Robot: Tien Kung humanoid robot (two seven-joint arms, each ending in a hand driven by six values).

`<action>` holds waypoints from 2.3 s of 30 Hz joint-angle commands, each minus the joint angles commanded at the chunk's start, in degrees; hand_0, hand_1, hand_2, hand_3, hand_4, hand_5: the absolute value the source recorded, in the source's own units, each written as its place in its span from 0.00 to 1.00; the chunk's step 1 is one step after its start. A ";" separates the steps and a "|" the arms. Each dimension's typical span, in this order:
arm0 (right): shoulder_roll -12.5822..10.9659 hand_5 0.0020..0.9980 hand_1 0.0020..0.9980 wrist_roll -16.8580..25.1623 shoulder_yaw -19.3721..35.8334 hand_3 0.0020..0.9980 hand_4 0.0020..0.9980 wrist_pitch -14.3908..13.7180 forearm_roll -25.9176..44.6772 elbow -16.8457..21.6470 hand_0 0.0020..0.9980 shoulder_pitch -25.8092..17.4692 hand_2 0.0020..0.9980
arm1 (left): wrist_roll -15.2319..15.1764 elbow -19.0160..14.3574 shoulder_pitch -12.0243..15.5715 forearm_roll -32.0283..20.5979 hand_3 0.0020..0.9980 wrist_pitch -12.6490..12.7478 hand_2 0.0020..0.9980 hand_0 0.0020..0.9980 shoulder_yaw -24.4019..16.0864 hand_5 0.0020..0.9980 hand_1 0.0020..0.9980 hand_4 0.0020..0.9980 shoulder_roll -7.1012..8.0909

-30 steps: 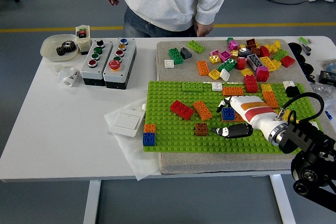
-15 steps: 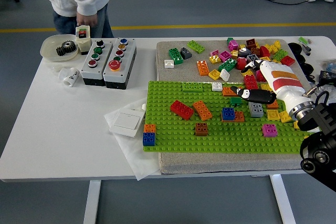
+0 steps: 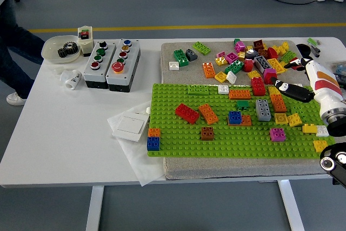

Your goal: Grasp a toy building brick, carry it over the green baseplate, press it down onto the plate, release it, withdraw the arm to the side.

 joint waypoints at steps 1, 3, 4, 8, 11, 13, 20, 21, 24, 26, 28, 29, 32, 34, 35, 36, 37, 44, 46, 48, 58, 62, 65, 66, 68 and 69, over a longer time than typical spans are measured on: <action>0.10 0.55 0.77 1.31 0.13 0.71 0.90 -0.07 2.23 -0.20 0.80 -0.19 0.80 | 0.00 0.00 0.02 -0.04 0.60 -0.05 0.82 0.81 0.04 0.62 0.79 0.62 0.00; 0.35 0.55 0.77 4.23 1.37 0.71 0.90 -0.07 6.68 -0.17 0.80 -1.51 0.80 | -0.13 0.00 -0.01 -0.81 0.60 -0.35 0.82 0.81 0.91 0.62 0.79 0.62 0.03; 0.48 0.55 0.77 6.84 2.28 0.71 0.90 -0.07 9.28 0.11 0.80 -2.50 0.80 | -0.24 0.00 -0.06 -1.36 0.60 -0.48 0.82 0.81 1.49 0.62 0.79 0.62 0.08; 1.18 0.61 0.77 16.32 4.47 0.72 0.94 -0.07 18.77 1.63 0.79 -5.29 0.80 | -0.63 0.00 -0.24 -2.30 0.60 -0.70 0.83 0.80 2.42 0.62 0.79 0.62 0.17; 1.56 0.61 0.77 23.39 5.65 0.72 0.94 -0.07 25.84 3.18 0.79 -7.32 0.80 | -0.53 0.00 -0.70 -0.61 0.60 -0.97 0.83 0.80 1.02 0.62 0.79 0.62 -0.09; 1.74 0.78 0.76 28.23 6.23 0.75 1.00 -0.07 30.69 3.91 0.79 -8.24 0.79 | -0.48 0.00 -0.89 -0.01 0.60 -1.00 0.83 0.81 0.54 0.62 0.79 0.62 -0.25; 4.18 0.79 0.76 42.34 10.66 0.77 1.00 0.76 47.82 7.19 0.78 -12.44 0.79 | -0.83 0.00 -1.47 -1.12 0.60 -0.98 0.83 0.81 1.01 0.61 0.78 0.62 -0.63; 4.65 0.79 0.76 42.53 11.18 0.77 1.00 0.71 50.05 7.32 0.78 -12.78 0.79 | -0.80 0.00 -1.49 -0.90 0.60 -1.01 0.83 0.81 0.76 0.61 0.78 0.62 -0.66; 7.37 0.79 0.76 42.58 13.31 0.77 1.00 -0.07 56.36 6.72 0.78 -13.83 0.79 | -0.66 0.00 -1.56 -0.38 0.60 -1.09 0.83 0.81 0.38 0.61 0.78 0.62 -0.79; 8.88 0.78 0.75 42.74 14.11 0.76 1.00 -0.07 56.75 6.07 0.78 -14.22 0.79 | -0.77 0.00 -1.64 -1.36 0.60 -1.02 0.83 0.81 1.15 0.62 0.79 0.62 -0.83; 9.61 0.78 0.75 42.66 14.40 0.76 1.00 -0.07 56.10 5.63 0.78 -14.55 0.79 | -0.86 0.00 -1.79 -1.78 0.60 -1.11 0.83 0.81 1.56 0.62 0.79 0.62 -0.86; 9.73 0.78 0.75 42.64 14.44 0.76 1.00 -0.07 55.96 5.55 0.78 -14.62 0.79 | -0.88 0.00 -1.83 -1.82 0.60 -1.14 0.83 0.81 1.62 0.62 0.79 0.62 -0.87; 10.50 0.77 0.76 42.41 14.41 0.74 1.00 -0.07 54.48 5.13 0.78 -15.08 0.78 | -0.78 -0.06 -2.20 -1.95 0.60 -1.27 0.82 0.79 1.89 0.62 0.78 0.63 -1.09; 10.72 0.77 0.76 42.16 14.38 0.74 1.00 -0.07 53.49 5.13 0.78 -15.26 0.78 | -0.72 -0.10 -2.46 -1.73 0.60 -1.33 0.82 0.79 1.80 0.62 0.78 0.63 -1.29; 10.77 0.77 0.76 42.11 14.37 0.74 1.00 -0.07 53.24 5.13 0.78 -15.30 0.78 | -0.70 -0.11 -2.53 -1.67 0.60 -1.34 0.82 0.79 1.78 0.62 0.78 0.63 -1.34; 10.86 0.77 0.76 41.92 14.43 0.74 1.00 -0.07 52.66 5.24 0.78 -15.47 0.78 | -0.72 -0.10 -2.68 -1.42 0.60 -1.44 0.82 0.79 1.63 0.62 0.78 0.63 -1.42; 10.96 0.76 0.76 41.71 14.51 0.73 1.00 -0.07 51.90 5.37 0.78 -15.67 0.78 | -0.74 -0.09 -2.85 -1.12 0.61 -1.56 0.82 0.79 1.45 0.61 0.78 0.63 -1.51; 10.53 0.74 0.76 41.18 15.00 0.70 1.00 -0.07 50.17 6.24 0.78 -16.26 0.78 | -2.00 0.00 -3.27 1.52 0.61 -4.75 0.83 0.79 -0.62 0.61 0.79 0.62 -1.24; 10.44 0.74 0.76 41.37 15.26 0.70 1.00 -0.07 50.25 6.42 0.78 -16.22 0.78 | -2.16 0.00 -3.32 1.64 0.61 -4.68 0.83 0.79 -1.02 0.61 0.79 0.62 -1.30; 10.41 0.74 0.76 41.61 15.33 0.70 1.00 -0.07 50.45 6.47 0.78 -16.15 0.78 | -2.18 0.00 -3.28 1.67 0.61 -4.33 0.83 0.79 -1.42 0.61 0.79 0.62 -1.45; 10.87 0.72 0.75 42.09 14.84 0.66 0.99 -0.07 50.84 6.09 0.78 -16.58 0.78 | -1.69 0.00 -3.04 2.70 0.61 -4.10 0.83 0.79 -2.53 0.61 0.79 0.63 -1.80; 10.94 0.71 0.75 42.07 15.01 0.66 0.98 -0.07 50.81 6.16 0.78 -16.51 0.77 | -1.56 0.00 -3.00 2.83 0.61 -3.97 0.82 0.79 -2.57 0.62 0.78 0.63 -1.79; 10.92 0.71 0.75 41.94 15.06 0.66 0.98 -0.07 50.63 6.32 0.78 -16.39 0.77 | -1.60 0.00 -2.98 2.68 0.61 -3.78 0.82 0.79 -2.53 0.62 0.78 0.63 -1.76; 10.88 0.71 0.75 41.87 15.08 0.66 0.98 -0.07 50.54 6.39 0.78 -16.33 0.77 | -1.61 0.00 -2.98 2.73 0.61 -3.68 0.82 0.79 -2.64 0.62 0.78 0.63 -1.75; 10.89 0.70 0.75 41.85 15.12 0.65 0.98 -0.07 50.57 6.38 0.78 -16.27 0.77 | -1.55 0.00 -3.02 2.84 0.61 -3.47 0.81 0.79 -2.72 0.62 0.78 0.63 -1.74; 10.96 0.70 0.75 41.92 15.11 0.65 0.98 -0.07 50.68 6.34 0.78 -16.27 0.77 | -1.50 0.00 -3.01 2.78 0.61 -3.31 0.81 0.79 -2.67 0.62 0.78 0.63 -1.75</action>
